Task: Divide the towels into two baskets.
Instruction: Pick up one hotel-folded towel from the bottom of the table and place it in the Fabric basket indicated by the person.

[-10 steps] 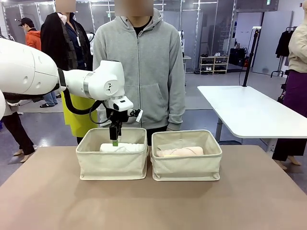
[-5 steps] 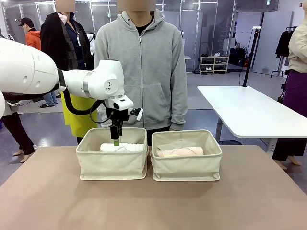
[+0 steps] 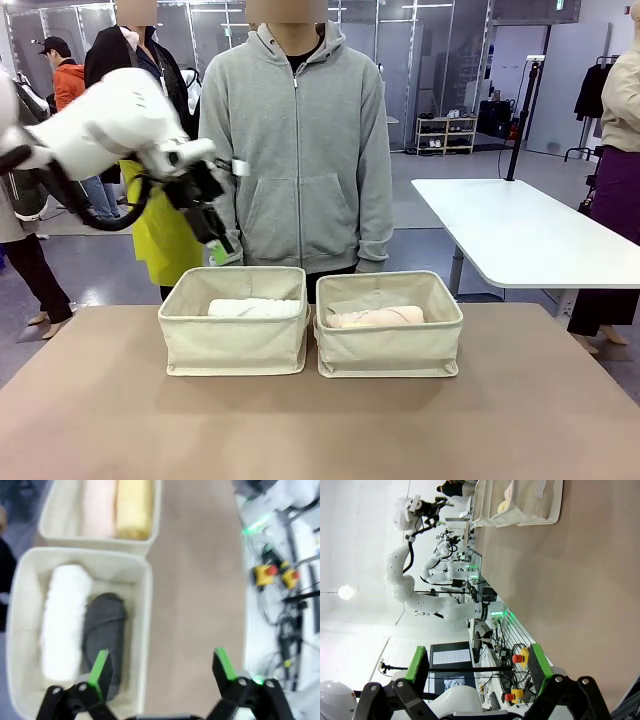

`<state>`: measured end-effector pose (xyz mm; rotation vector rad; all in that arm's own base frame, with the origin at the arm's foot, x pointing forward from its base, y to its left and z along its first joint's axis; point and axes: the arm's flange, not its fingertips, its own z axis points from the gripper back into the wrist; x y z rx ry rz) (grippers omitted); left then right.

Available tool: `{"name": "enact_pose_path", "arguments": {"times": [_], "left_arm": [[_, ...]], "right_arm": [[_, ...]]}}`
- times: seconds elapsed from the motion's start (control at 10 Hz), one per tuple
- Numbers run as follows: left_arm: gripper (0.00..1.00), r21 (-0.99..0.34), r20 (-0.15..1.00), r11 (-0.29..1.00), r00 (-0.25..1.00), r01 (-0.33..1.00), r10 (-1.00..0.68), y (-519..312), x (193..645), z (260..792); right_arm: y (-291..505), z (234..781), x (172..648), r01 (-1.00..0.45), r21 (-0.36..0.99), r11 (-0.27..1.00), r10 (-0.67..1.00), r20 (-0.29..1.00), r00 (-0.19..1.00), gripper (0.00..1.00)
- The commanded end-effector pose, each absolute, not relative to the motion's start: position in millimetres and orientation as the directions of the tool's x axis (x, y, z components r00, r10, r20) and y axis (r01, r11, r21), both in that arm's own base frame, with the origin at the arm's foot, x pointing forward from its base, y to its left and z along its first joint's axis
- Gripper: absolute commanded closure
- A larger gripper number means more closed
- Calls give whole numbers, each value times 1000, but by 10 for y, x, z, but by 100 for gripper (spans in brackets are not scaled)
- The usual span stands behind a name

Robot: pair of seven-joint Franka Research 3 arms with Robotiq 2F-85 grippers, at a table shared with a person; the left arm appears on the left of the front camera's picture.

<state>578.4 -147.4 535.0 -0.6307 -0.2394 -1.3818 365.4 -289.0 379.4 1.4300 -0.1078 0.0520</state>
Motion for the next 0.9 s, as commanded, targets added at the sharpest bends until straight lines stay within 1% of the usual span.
{"name": "enact_pose_path", "arguments": {"times": [0.0, 0.1, 0.3, 0.5, 0.7, 0.8], "left_arm": [[0, -439, 709, 49, 379, 897, -595, -536, 5278, 5069], [0, -509, 730, 56, 465, 859, -500, -113, 5101, 4889], [0, -600, 747, 111, 604, 792, -279, 583, 4743, 4537], [0, -701, 682, 192, 724, 687, -102, 1206, 4272, 4225], [0, -760, 627, 226, 779, 609, 10, 1721, 3799, 4069], [0, -813, 556, 232, 830, 534, 36, 1922, 3600, 3952]], "right_arm": [[-2858, 3823, 3621, -96, 984, 148, -23, 100, 995, 0], [-2858, 3823, 3621, -96, 984, 148, -23, 100, 995, 0], [-2858, 3823, 3621, -96, 984, 148, -23, 100, 995, 0], [-2858, 3823, 3621, -96, 984, 148, -23, 100, 995, 0], [-2858, 3823, 3621, -96, 984, 148, -23, 100, 995, 0], [-2858, 3823, 3621, -96, 984, 148, -23, 100, 995, 0]]}}
